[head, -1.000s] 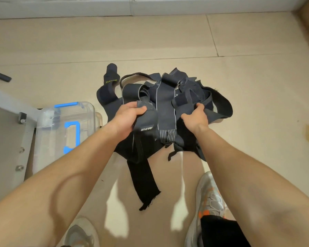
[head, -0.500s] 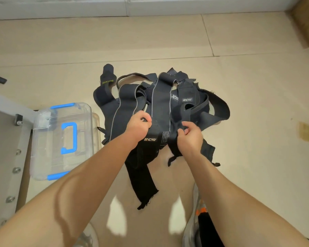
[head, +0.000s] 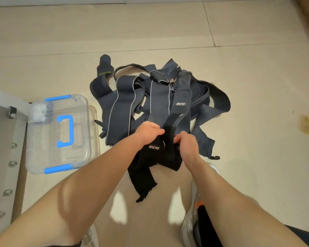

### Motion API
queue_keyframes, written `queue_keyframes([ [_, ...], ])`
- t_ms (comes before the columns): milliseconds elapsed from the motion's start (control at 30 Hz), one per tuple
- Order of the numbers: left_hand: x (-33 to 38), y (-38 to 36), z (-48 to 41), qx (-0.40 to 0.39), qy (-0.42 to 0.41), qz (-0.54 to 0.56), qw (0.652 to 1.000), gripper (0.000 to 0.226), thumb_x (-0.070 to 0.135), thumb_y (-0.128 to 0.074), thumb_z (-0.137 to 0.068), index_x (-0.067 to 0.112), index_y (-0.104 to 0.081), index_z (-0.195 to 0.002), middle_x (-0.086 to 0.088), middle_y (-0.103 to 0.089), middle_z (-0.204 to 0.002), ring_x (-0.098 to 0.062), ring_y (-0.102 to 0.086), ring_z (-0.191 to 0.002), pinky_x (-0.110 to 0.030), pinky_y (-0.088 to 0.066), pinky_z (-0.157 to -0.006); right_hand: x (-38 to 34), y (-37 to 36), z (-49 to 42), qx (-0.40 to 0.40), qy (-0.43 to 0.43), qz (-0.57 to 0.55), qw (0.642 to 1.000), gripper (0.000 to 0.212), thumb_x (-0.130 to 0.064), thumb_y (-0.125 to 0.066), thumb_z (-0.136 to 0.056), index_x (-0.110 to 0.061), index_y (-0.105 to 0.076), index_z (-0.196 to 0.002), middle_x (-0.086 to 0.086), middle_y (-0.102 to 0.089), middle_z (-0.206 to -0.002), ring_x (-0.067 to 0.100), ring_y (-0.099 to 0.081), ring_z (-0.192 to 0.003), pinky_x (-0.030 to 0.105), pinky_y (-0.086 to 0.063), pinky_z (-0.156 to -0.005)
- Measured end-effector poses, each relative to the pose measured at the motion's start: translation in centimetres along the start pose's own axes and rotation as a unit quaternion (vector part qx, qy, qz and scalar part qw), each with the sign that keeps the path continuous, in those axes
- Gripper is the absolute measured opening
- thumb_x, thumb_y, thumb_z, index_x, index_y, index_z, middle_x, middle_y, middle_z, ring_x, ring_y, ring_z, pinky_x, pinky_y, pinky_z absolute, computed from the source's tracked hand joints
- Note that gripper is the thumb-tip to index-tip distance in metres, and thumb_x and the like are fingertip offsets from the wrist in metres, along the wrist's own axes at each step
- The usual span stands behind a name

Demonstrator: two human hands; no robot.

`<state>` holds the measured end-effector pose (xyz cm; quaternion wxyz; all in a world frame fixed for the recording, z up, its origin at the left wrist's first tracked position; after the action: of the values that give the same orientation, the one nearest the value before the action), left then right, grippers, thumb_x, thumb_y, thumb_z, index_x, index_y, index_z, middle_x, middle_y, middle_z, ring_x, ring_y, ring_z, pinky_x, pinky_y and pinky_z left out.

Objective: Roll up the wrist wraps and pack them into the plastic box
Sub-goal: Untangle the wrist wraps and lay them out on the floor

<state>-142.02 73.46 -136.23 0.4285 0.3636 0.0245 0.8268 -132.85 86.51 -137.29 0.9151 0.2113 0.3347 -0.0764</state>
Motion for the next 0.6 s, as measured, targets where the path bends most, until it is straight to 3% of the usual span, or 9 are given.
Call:
queue_keyframes([
  [67, 0.0, -0.5, 0.3, -0.014, -0.012, -0.016, 1.000, 0.037, 0.019, -0.061, -0.101, 0.013, -0.063, -0.137, -0.005, -0.060, -0.141, -0.023, -0.052, -0.134, -0.038, -0.038, -0.111, -1.0, 0.3, -1.5, 0.040, -0.016, -0.024, 0.999, 0.029, -0.028, -0.049, -0.097, -0.004, -0.064, -0.104, 0.025, -0.066, -0.116, 0.044, -0.061, -0.111, 0.057, -0.050, -0.101],
  [133, -0.1, -0.7, 0.1, -0.020, -0.019, -0.024, 0.999, 0.037, 0.015, -0.059, -0.101, 0.017, -0.063, -0.138, -0.003, -0.058, -0.145, -0.021, -0.050, -0.137, -0.036, -0.037, -0.112, -2.4, 0.5, -2.7, 0.070, -0.054, -0.061, 0.994, 0.037, -0.041, -0.054, -0.096, -0.009, -0.056, -0.114, 0.016, -0.064, -0.111, 0.038, -0.061, -0.100, 0.052, -0.052, -0.100],
  [200, -0.2, -0.6, -0.2, -0.028, -0.024, -0.014, 0.999, 0.036, 0.012, -0.057, -0.102, 0.019, -0.065, -0.136, -0.002, -0.058, -0.144, -0.020, -0.050, -0.137, -0.037, -0.037, -0.113, -3.8, 0.6, -3.8, 0.076, -0.068, -0.069, 0.992, 0.032, -0.042, -0.058, -0.096, -0.014, -0.058, -0.110, 0.005, -0.061, -0.101, 0.021, -0.056, -0.084, 0.047, -0.051, -0.094],
  [267, 0.0, -0.4, -0.1, -0.038, -0.031, -0.007, 0.999, 0.035, 0.009, -0.054, -0.102, 0.020, -0.066, -0.133, -0.001, -0.059, -0.143, -0.019, -0.049, -0.135, -0.038, -0.038, -0.114, -4.7, 0.8, -4.8, 0.074, -0.044, -0.076, 0.993, 0.033, -0.040, -0.061, -0.096, -0.008, -0.063, -0.099, 0.010, -0.060, -0.093, 0.022, -0.056, -0.080, 0.043, -0.050, -0.085],
  [367, 0.2, -0.1, -0.8, -0.039, -0.024, 0.023, 0.999, 0.031, 0.011, -0.054, -0.102, 0.022, -0.071, -0.125, 0.004, -0.066, -0.126, -0.013, -0.056, -0.118, -0.037, -0.043, -0.109, -5.2, 1.3, -5.7, 0.095, -0.006, -0.082, 0.992, 0.027, -0.033, -0.068, -0.095, -0.006, -0.066, -0.096, 0.011, -0.066, -0.090, 0.027, -0.063, -0.087, 0.043, -0.053, -0.087],
  [467, 0.6, 0.8, -1.5, 0.021, 0.074, 0.144, 0.987, 0.010, 0.026, -0.071, -0.092, 0.021, -0.073, -0.100, -0.002, -0.071, -0.100, -0.019, -0.066, -0.096, -0.040, -0.055, -0.096, -5.1, 1.8, -6.0, 0.081, 0.014, -0.132, 0.988, 0.012, -0.018, -0.069, -0.091, -0.013, -0.061, -0.083, 0.005, -0.061, -0.082, 0.022, -0.057, -0.082, 0.040, -0.051, -0.081],
  [533, 0.4, 1.5, -1.4, 0.040, 0.117, 0.290, 0.949, 0.020, 0.031, -0.069, -0.092, 0.011, -0.072, -0.095, -0.012, -0.073, -0.103, -0.028, -0.068, -0.099, -0.042, -0.055, -0.096, -5.1, 2.2, -5.8, 0.056, 0.021, -0.185, 0.981, 0.017, -0.004, -0.062, -0.083, -0.013, -0.054, -0.072, 0.007, -0.053, -0.076, 0.024, -0.052, -0.080, 0.039, -0.047, -0.074],
  [600, 0.0, 2.3, -1.2, 0.041, 0.092, 0.367, 0.925, 0.035, 0.037, -0.055, -0.101, 0.011, -0.079, -0.098, -0.011, -0.076, -0.104, -0.028, -0.069, -0.102, -0.038, -0.056, -0.089, -5.2, 2.7, -5.5, 0.044, 0.023, -0.214, 0.976, 0.024, 0.007, -0.053, -0.077, -0.015, -0.047, -0.070, 0.006, -0.049, -0.076, 0.024, -0.050, -0.080, 0.036, -0.045, -0.070],
])
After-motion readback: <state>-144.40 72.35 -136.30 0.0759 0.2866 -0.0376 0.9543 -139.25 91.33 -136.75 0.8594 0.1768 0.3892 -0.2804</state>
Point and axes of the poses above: each hand's wrist, its own z-axis away from the middle knuckle, its own y-axis out of the back of the hand, x = y × z, the point moved 1 cm from there along -z, towards the middle knuckle
